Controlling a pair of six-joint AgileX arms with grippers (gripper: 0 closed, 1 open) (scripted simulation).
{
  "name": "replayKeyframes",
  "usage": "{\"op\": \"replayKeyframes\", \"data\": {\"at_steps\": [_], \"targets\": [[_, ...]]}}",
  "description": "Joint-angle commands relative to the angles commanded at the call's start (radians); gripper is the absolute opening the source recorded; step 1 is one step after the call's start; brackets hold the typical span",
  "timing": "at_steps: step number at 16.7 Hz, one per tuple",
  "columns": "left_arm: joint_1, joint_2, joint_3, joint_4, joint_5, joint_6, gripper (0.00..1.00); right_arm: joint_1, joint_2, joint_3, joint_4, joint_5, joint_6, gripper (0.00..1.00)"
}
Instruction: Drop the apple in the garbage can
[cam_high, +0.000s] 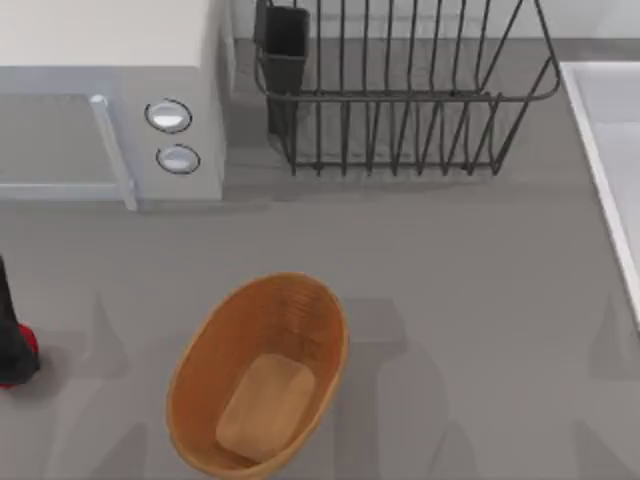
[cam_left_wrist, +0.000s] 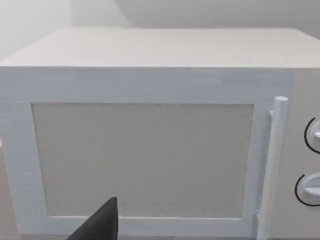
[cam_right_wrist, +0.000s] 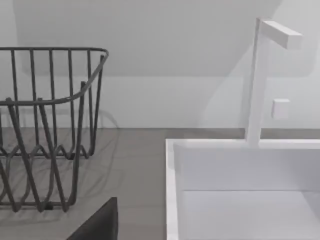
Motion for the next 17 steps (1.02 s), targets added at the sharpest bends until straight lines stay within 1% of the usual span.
{"op": "replayKeyframes", "data": {"at_steps": [2, 4, 7, 10, 17], "targets": [[0.000, 0.001, 0.001, -0.001, 0.000, 0.001, 1.00, 0.000, 0.000, 0.000, 0.000, 0.000, 0.000, 1.00], [0.003, 0.033, 0.029, -0.026, 0.002, 0.033, 1.00, 0.000, 0.000, 0.000, 0.000, 0.000, 0.000, 1.00], [0.011, 0.161, 0.132, -0.116, 0.011, 0.158, 1.00, 0.000, 0.000, 0.000, 0.000, 0.000, 0.000, 1.00], [0.024, 0.384, 0.282, -0.253, 0.025, 0.353, 1.00, 0.000, 0.000, 0.000, 0.000, 0.000, 0.000, 1.00], [0.068, 1.085, 0.678, -0.652, 0.057, 0.882, 1.00, 0.000, 0.000, 0.000, 0.000, 0.000, 0.000, 1.00]]}}
